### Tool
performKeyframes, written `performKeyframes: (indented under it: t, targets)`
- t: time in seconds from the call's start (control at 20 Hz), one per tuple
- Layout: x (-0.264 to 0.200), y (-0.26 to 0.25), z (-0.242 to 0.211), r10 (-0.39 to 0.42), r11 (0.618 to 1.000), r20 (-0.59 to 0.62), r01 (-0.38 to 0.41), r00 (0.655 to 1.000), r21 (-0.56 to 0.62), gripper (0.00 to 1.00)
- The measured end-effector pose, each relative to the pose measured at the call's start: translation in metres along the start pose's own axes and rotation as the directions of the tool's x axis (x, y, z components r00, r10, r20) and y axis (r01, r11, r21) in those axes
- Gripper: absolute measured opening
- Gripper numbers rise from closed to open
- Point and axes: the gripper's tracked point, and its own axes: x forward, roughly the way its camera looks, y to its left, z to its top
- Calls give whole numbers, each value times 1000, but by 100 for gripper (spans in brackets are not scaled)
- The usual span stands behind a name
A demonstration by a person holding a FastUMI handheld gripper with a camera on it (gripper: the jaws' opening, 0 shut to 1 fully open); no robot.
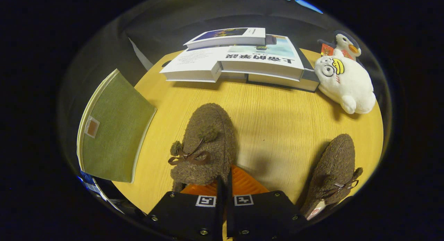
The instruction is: Open the storage box then place both shoes into the box .Put the left shoe in first, then the right shoe, with the right side of both shoes facing outward in a uniform manner.
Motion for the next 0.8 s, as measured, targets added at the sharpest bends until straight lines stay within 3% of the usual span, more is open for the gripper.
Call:
performKeyframes:
  t: [0.05,0.3,0.65,0.8]
  targets:
    - [-5,2,-3,3,1000,-7,-3,1000,2,0]
    - [-40,19,5,29,999,-16,-29,999,41,0]
    - [-108,65,55,49,997,49,-52,998,56,0]
    - [-126,97,76,93,994,75,-98,993,53,0]
